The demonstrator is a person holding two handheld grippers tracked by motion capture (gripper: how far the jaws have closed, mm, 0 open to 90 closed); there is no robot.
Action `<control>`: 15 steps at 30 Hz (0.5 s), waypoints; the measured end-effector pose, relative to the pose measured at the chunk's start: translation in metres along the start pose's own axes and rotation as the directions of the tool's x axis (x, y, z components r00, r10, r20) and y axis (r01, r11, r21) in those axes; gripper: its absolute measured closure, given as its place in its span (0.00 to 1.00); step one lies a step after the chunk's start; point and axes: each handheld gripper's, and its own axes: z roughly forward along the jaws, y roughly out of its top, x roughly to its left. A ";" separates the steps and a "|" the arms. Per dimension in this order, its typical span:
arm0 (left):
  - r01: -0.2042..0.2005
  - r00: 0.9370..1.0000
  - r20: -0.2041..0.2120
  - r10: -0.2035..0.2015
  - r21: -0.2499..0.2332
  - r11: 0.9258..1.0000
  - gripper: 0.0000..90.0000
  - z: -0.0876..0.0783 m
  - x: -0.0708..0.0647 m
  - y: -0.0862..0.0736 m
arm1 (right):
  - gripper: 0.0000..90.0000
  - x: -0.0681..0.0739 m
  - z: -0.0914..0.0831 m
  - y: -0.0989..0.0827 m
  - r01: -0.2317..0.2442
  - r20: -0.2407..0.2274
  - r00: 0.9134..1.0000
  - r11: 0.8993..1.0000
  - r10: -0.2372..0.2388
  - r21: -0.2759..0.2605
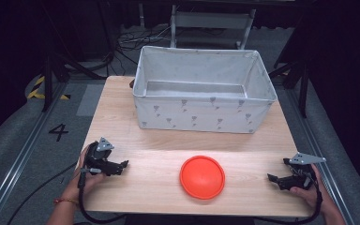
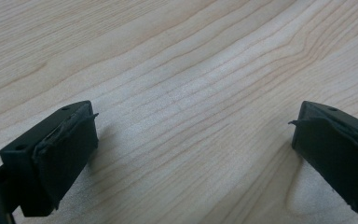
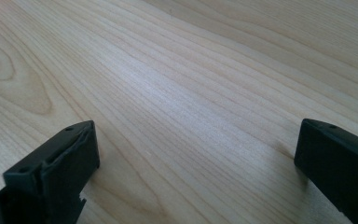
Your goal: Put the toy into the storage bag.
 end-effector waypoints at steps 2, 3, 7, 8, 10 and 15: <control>0.004 1.000 -0.004 -0.004 -0.001 1.000 0.01 -0.001 -0.001 -0.001 | 0.00 0.000 0.000 0.000 0.000 0.000 1.000 1.000 0.000 0.000; -0.004 1.000 0.003 0.004 0.001 1.000 0.01 -0.001 -0.001 -0.001 | 0.00 0.000 0.000 0.000 0.000 0.000 1.000 1.000 0.000 0.000; -0.011 1.000 0.011 0.011 0.000 1.000 0.00 -0.001 -0.001 -0.001 | 0.00 -0.001 0.001 0.001 -0.001 0.002 1.000 1.000 0.001 0.000; -0.010 1.000 0.013 0.010 0.001 1.000 0.00 -0.001 -0.001 -0.001 | 0.00 -0.001 0.001 0.002 -0.004 0.004 1.000 1.000 0.004 0.001; -0.012 1.000 0.012 0.012 0.001 1.000 0.00 -0.001 -0.001 -0.001 | 0.00 -0.001 0.002 0.002 -0.004 0.006 1.000 1.000 0.004 0.000; -0.011 1.000 0.013 0.011 0.001 1.000 0.00 -0.001 -0.001 -0.001 | 0.01 -0.001 0.002 0.003 -0.001 0.007 1.000 1.000 0.001 0.005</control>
